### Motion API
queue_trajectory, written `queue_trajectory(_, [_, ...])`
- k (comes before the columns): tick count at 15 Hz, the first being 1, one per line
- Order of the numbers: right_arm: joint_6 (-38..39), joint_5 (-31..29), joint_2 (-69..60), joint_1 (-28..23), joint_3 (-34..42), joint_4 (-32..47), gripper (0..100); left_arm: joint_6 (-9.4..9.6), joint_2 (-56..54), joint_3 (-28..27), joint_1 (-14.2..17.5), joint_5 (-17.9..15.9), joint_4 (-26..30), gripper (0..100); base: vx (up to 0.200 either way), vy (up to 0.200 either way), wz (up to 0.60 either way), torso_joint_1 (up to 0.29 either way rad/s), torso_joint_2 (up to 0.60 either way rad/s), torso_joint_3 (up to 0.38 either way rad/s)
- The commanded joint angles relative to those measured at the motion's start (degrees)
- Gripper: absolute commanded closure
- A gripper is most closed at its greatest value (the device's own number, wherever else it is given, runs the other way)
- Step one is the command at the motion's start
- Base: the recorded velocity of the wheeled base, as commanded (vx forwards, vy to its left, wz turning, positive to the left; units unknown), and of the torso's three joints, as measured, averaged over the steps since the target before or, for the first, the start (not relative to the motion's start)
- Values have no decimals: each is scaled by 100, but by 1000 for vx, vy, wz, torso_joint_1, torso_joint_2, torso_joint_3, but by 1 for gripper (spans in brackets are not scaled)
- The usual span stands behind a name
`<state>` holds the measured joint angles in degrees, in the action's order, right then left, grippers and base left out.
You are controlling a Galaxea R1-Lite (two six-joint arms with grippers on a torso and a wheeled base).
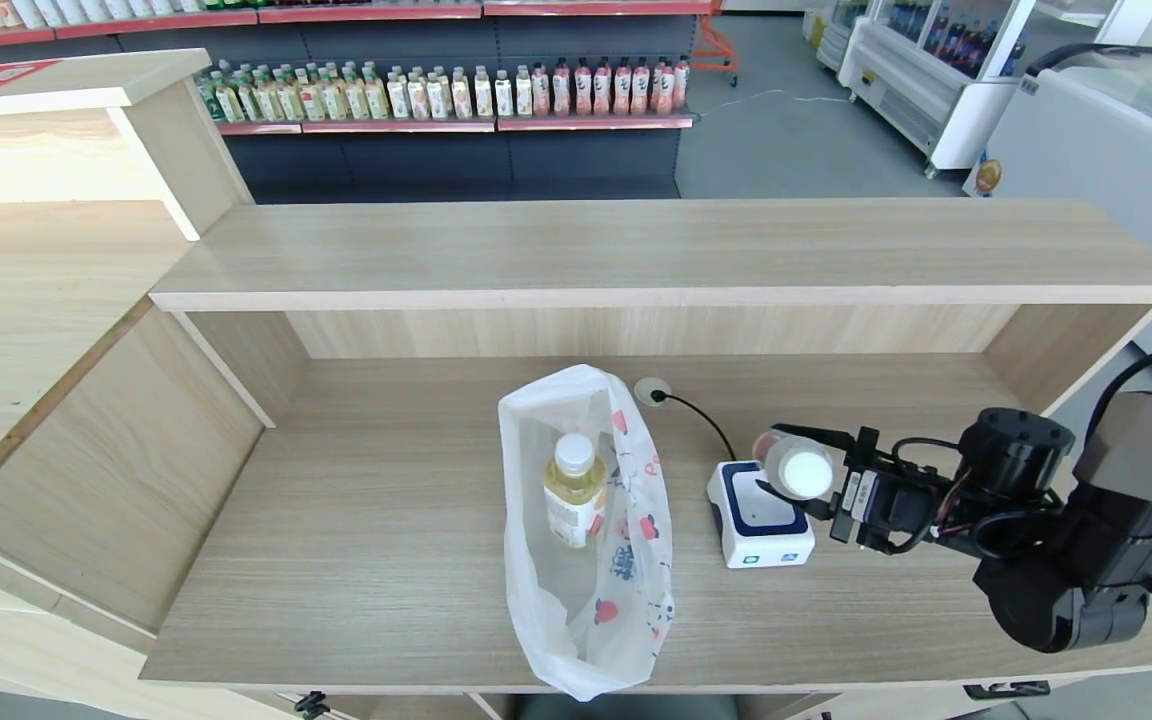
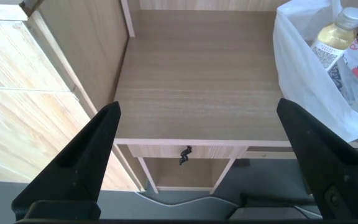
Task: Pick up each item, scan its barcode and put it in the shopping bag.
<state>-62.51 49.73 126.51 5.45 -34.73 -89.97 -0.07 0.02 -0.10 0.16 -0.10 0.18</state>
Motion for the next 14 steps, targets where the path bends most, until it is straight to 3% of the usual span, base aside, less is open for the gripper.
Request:
queue_trajectory(1, [2, 2, 181, 70, -130, -3, 100, -1, -2, 1, 2, 1, -1, 0, 0, 0, 0, 0, 0, 0])
queue_trajectory(14, [20, 2, 251, 123, -218, -3, 100, -1, -2, 1, 2, 1, -1, 0, 0, 0, 0, 0, 0, 0])
